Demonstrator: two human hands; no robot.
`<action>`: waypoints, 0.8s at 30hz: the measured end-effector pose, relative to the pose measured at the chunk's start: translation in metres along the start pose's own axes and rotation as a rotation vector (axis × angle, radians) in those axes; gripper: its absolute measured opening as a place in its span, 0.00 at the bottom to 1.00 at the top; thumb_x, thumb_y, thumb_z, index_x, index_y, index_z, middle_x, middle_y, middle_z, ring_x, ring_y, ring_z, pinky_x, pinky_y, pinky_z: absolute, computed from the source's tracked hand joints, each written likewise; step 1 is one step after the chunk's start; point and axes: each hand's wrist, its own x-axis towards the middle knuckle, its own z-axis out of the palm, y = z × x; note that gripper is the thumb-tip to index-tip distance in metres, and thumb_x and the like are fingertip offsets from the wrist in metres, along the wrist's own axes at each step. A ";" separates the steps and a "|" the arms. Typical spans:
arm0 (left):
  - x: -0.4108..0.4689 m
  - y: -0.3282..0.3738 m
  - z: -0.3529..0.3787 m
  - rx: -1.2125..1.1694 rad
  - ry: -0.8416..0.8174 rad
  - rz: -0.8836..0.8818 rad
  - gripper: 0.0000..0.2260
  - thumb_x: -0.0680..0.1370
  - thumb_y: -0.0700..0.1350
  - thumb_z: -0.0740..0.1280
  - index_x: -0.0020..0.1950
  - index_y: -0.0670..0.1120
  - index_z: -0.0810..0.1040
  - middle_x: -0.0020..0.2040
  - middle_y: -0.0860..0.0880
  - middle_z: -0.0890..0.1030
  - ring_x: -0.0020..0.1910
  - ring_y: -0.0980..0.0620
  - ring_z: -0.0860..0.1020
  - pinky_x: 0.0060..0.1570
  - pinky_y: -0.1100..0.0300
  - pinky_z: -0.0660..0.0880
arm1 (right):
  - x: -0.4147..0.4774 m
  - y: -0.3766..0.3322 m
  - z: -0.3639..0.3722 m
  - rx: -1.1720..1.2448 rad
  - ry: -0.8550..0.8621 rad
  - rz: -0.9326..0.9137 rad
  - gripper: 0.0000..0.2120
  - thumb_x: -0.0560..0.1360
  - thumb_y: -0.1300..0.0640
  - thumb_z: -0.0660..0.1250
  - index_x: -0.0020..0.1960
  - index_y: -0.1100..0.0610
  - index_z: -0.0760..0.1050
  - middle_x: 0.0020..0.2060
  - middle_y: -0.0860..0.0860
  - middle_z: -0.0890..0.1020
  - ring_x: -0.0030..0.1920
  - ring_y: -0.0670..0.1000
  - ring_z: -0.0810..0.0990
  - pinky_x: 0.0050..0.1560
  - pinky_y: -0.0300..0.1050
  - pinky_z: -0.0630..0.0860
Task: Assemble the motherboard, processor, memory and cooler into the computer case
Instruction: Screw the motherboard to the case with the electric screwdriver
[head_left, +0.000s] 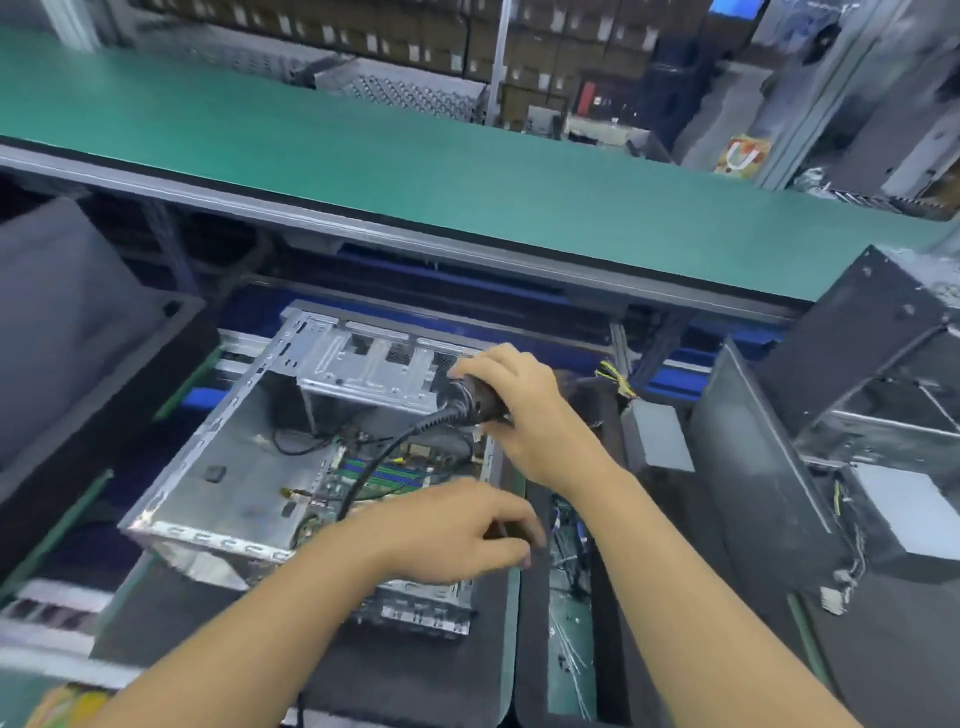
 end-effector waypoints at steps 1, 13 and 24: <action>-0.009 0.009 -0.002 -0.009 0.009 0.022 0.10 0.76 0.48 0.62 0.55 0.57 0.79 0.46 0.61 0.83 0.45 0.62 0.79 0.46 0.67 0.75 | 0.002 0.002 0.005 -0.024 -0.022 -0.031 0.26 0.68 0.71 0.71 0.65 0.58 0.78 0.58 0.56 0.78 0.58 0.59 0.75 0.58 0.62 0.70; -0.109 0.000 -0.029 -0.275 1.341 -0.192 0.12 0.72 0.35 0.60 0.46 0.50 0.78 0.43 0.56 0.78 0.41 0.59 0.77 0.40 0.68 0.72 | 0.060 -0.078 0.094 -0.171 -0.034 -0.450 0.26 0.61 0.69 0.76 0.56 0.51 0.80 0.54 0.47 0.76 0.49 0.54 0.74 0.51 0.42 0.57; -0.274 -0.121 -0.041 -1.340 0.920 -0.560 0.15 0.77 0.59 0.65 0.52 0.50 0.84 0.43 0.50 0.82 0.41 0.52 0.80 0.38 0.60 0.75 | 0.078 -0.233 0.199 -0.109 -0.210 -0.841 0.19 0.68 0.64 0.61 0.48 0.46 0.83 0.50 0.54 0.79 0.59 0.58 0.68 0.67 0.54 0.64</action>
